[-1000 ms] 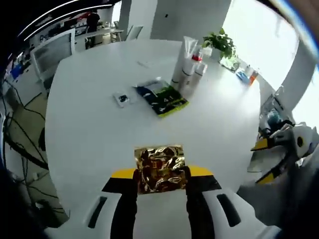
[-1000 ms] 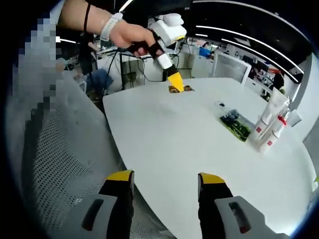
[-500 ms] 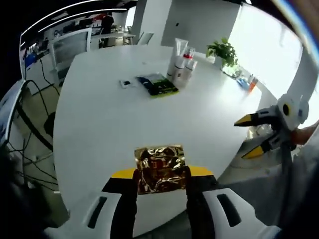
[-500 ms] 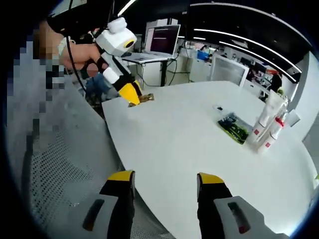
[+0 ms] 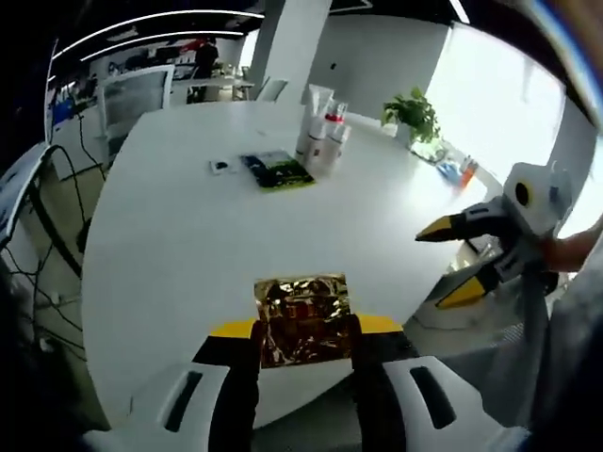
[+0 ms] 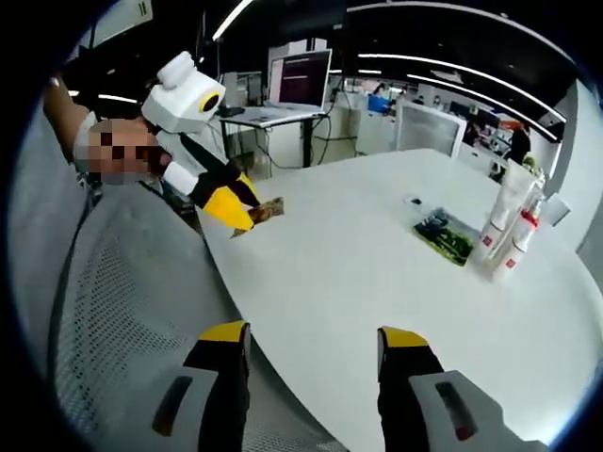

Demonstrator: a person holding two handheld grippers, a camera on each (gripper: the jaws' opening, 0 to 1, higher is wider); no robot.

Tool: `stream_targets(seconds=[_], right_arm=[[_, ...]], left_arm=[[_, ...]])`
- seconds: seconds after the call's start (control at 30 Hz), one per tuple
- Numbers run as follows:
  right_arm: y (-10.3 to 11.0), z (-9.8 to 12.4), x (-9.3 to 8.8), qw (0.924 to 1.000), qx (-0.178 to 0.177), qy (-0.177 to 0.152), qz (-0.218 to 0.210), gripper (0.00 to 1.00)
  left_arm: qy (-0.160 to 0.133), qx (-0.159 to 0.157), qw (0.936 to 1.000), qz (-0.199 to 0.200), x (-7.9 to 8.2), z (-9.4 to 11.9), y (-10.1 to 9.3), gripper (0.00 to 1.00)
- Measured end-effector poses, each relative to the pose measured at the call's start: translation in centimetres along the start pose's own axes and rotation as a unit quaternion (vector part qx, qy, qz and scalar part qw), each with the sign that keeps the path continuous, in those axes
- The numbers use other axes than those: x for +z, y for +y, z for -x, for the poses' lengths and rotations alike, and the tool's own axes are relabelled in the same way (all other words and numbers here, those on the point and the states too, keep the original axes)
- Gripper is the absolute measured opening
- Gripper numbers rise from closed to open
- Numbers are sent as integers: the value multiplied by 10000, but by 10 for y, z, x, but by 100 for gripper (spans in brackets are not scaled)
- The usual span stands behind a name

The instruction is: Arrange the skincare products in the storage area until every visible bottle or jar stands upright without overlapping.

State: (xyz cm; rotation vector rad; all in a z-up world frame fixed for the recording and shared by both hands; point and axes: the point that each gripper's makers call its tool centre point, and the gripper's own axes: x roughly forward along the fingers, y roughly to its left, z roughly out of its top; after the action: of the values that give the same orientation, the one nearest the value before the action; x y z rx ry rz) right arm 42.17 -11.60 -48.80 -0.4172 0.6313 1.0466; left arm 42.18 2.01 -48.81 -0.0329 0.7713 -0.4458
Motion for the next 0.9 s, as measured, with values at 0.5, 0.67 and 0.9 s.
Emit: stream_targets(seconds=[0.5,0.67,0.9], right_arm=[[-28,7,41,9612,134,-1023,-2560,51],[-12,0,51,9188,655,-1338,-3656,43],[12,-17,42,9043,1249,-848,-3994,46]], left_arm=[[-280,-216,9938,-1056,7,-8,-28,36],[-219,-266,9907,-1320,4,-9,-33,36],[-343,-613,9773,-1997,6,-9,-59,36]])
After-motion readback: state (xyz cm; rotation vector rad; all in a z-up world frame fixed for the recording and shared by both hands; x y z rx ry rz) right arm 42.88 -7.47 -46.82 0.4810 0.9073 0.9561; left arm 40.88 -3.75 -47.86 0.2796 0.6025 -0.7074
